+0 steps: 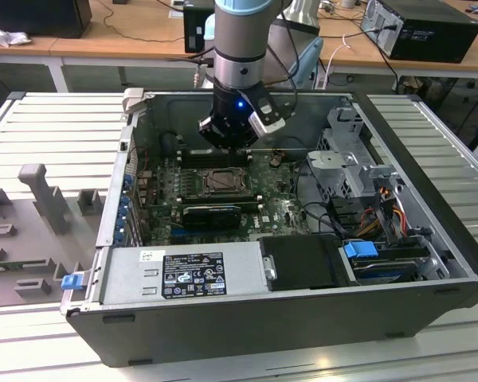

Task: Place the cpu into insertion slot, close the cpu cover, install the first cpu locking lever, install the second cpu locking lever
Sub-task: 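Install the second cpu locking lever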

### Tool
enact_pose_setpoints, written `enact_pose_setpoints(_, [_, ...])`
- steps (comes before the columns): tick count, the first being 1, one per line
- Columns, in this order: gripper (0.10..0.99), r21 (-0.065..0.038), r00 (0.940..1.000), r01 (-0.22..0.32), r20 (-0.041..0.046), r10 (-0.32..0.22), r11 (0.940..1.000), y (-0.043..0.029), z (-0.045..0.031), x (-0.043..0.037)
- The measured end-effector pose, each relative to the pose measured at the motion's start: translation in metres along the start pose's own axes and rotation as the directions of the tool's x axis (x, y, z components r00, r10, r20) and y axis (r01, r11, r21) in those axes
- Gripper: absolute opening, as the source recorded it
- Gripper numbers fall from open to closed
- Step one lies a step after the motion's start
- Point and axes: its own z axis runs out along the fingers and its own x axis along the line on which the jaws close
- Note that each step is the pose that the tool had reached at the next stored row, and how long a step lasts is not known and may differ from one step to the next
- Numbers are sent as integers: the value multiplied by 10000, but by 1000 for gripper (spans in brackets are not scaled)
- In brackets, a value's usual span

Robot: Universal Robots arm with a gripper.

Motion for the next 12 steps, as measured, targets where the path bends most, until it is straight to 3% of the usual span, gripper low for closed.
enact_pose_setpoints(3, [106, 0, 10000, 2, -1, -2, 10000, 7, -153, -1])
enact_pose_setpoints(7, [106, -14, 10000, 0, 0, 0, 10000, -104, -158, 6])
enact_pose_setpoints(10, [106, -11, 10000, -1, -1, 1, 10000, -248, -151, 15])
enact_pose_setpoints(12, [106, -56, 10000, 0, 1, 0, 10000, -457, -107, 28])
